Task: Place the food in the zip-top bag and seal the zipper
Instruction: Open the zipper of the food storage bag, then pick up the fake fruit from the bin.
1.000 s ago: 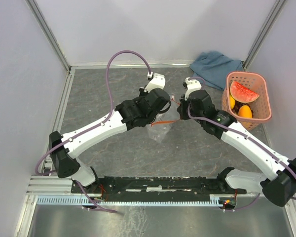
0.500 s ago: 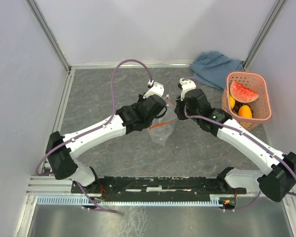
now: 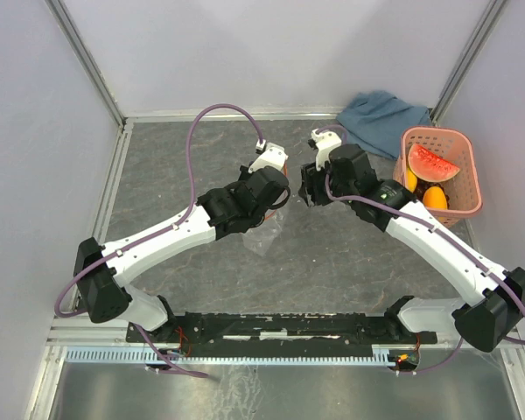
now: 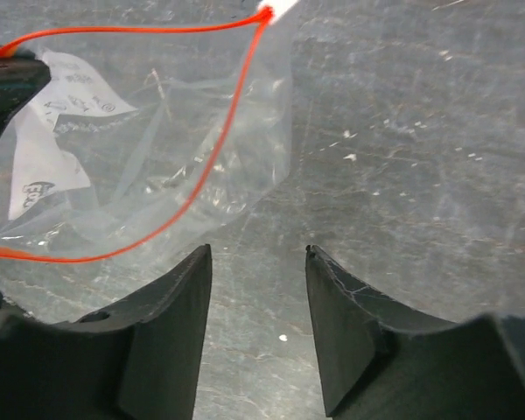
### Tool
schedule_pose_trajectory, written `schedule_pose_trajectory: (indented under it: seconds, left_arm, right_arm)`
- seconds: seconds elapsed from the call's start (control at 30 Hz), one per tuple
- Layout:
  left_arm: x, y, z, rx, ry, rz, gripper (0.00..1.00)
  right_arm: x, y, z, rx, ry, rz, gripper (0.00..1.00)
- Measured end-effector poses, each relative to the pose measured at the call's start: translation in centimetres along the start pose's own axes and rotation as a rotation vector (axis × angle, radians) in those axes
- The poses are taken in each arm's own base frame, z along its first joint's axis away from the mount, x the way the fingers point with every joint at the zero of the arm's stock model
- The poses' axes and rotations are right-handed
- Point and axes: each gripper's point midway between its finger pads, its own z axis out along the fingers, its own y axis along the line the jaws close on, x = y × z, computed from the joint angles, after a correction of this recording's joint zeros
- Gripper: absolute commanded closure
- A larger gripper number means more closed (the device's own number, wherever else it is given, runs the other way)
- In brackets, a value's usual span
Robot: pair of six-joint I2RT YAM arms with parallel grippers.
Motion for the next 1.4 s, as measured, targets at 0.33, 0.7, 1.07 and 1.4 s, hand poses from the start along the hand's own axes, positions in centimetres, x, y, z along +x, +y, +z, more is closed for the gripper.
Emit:
schedule_pose_trajectory:
  seconds: [0.33,0.7,1.07,1.4]
  left_arm:
    - [-0.1,0.8,0.1,-0.041,-0.005,0.000,0.97]
    - [0.0,2.0,0.8,-0.070,0.009,0.001,0.97]
    - [0.3,4.9,2.4,-0.087,0.045,-0.065,0.97]
    - [0.1,7.0,2.8,-0.080,0.052,-0.124,0.97]
  right_arm:
    - [-2.7,-12.0,-2.5,0.322,-0.019,0.075,0.35]
    - [-3.0,-26.2,-3.6,0.597,0.003,0.320,0.31]
    - [-0.1,-38.5,-6.3,0.733,0.021,0.455,0.17]
    - [3.2,-43.3,-4.4,0.658,0.072,0.441,0.02]
